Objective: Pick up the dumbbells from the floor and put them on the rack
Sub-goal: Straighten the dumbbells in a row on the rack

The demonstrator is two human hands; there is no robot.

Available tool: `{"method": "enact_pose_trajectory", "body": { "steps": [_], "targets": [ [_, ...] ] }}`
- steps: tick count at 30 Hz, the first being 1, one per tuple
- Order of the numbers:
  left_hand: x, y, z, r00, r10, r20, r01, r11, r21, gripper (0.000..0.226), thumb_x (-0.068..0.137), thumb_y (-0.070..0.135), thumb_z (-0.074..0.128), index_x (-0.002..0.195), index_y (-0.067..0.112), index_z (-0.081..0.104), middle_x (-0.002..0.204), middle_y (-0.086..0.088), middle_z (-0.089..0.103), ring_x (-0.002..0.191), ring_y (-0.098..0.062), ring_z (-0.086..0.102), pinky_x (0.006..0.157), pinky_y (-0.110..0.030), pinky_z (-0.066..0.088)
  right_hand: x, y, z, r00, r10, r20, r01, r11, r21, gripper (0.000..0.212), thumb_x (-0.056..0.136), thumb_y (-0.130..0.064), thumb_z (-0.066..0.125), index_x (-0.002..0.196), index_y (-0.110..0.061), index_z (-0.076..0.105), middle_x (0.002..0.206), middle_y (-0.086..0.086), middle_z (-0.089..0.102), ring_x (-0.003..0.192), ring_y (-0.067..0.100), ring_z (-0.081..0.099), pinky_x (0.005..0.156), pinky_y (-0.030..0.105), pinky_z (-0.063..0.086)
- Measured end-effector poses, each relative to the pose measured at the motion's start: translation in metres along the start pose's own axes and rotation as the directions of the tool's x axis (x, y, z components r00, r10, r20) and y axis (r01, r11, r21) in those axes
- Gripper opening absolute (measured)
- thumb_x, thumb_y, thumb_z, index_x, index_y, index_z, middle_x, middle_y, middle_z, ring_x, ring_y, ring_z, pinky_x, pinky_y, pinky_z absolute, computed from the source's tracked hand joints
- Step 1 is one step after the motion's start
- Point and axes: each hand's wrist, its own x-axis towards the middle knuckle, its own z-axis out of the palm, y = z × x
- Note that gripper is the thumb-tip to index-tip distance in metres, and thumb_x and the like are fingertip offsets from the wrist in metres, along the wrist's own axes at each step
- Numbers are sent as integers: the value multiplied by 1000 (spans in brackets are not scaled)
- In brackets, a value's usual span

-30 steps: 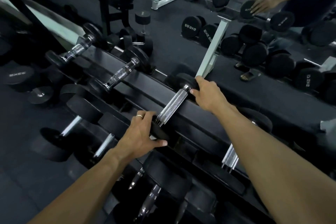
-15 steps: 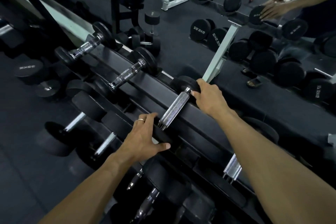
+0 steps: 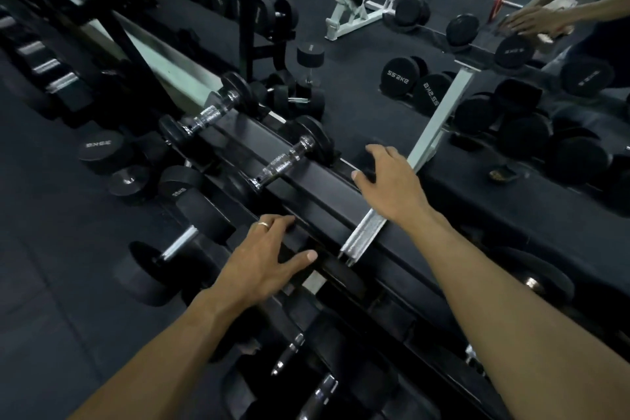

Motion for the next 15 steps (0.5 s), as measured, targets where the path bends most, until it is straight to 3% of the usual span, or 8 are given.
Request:
{"method": "enact_pose_trajectory", "body": {
  "steps": [4, 8, 12, 15],
  "targets": [
    [20, -29, -32, 995, 64, -76, -59, 996, 68, 77, 82, 61, 61, 144, 22, 39, 143, 0, 41, 134, -15, 34, 105, -26, 33, 19, -30, 19, 999, -10, 40, 12, 999, -50, 60, 95, -32, 56, 146, -8, 34, 146, 13, 41, 135, 32, 37, 114, 41, 30],
    [45, -59, -61, 978, 142, -152, -128, 987, 98, 82, 76, 52, 75, 144, 22, 38, 143, -3, 40, 140, -21, 26, 111, -37, 34, 47, -50, 36, 997, 72, 41, -72, 997, 5, 63, 95, -30, 57, 148, -8, 29, 147, 14, 39, 133, 33, 41, 110, 43, 36],
    [78, -88, -74, 993, 119, -16, -118, 991, 68, 105, 68, 51, 81, 151, 19, 25, 153, -4, 25, 147, -24, 11, 118, -41, 25, 74, -64, 49, 984, 165, 59, -167, 986, 26, 59, 97, -26, 56, 147, -9, 30, 144, 14, 43, 131, 35, 44, 109, 45, 37],
    [100, -104, -74, 989, 100, 111, -106, 993, 51, 110, 65, 52, 83, 152, 20, 22, 155, -3, 21, 144, -25, 20, 117, -40, 26, 87, -68, 57, 973, 226, 55, -227, 974, 17, 56, 98, -23, 54, 147, -9, 31, 143, 14, 46, 131, 34, 44, 108, 42, 36]
  ]
}}
